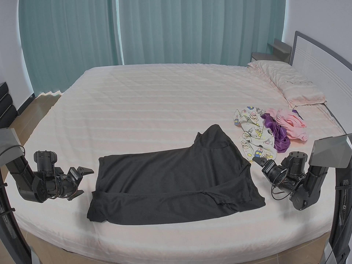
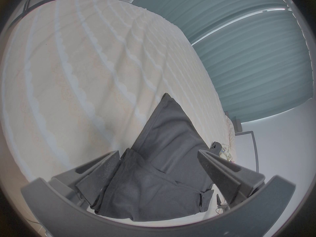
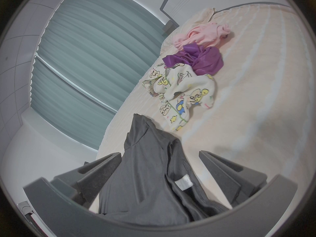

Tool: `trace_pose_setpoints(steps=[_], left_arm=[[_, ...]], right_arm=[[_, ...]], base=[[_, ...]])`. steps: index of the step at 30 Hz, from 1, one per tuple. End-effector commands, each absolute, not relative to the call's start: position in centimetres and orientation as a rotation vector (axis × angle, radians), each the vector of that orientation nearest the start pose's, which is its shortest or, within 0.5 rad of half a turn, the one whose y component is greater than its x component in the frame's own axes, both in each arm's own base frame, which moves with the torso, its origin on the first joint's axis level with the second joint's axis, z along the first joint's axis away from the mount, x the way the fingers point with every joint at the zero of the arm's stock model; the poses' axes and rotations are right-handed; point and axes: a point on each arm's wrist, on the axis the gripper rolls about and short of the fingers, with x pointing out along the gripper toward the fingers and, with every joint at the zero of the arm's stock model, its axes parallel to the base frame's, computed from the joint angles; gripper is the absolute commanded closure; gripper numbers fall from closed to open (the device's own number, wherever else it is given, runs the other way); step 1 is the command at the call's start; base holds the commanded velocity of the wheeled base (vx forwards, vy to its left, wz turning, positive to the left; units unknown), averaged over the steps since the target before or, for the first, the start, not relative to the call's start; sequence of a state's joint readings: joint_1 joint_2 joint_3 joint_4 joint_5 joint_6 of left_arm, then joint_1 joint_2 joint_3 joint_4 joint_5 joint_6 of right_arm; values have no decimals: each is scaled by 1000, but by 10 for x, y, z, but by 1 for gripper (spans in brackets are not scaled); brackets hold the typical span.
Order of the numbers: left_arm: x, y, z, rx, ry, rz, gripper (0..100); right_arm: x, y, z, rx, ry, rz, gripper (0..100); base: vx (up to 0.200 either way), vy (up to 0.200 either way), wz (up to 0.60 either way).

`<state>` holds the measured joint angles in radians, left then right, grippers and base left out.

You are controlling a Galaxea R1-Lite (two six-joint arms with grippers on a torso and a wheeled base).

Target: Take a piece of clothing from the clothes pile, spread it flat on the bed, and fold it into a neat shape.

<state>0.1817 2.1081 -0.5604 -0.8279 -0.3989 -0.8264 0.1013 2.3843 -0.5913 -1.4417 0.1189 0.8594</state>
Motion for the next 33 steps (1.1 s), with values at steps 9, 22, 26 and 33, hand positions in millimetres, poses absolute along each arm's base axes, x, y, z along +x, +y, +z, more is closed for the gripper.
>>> trace_pose_setpoints(steps=[9,22,26,33], left_arm=[[257,43,-3,-747,896,-7,0],[203,34,-19,-507,1047,-170,0],[199,30,-20,-480,1064,-193,0],[199,24,-22,-461,1084,-213,100]], right_arm=[[346,41,-18,847,434,56,0],[346,39,-18,848,431,50,0],[346,39,-18,848,430,53,0],[346,40,-18,847,429,57,0]], base=[[0,0,0],[0,0,0],[0,0,0],[0,0,0]])
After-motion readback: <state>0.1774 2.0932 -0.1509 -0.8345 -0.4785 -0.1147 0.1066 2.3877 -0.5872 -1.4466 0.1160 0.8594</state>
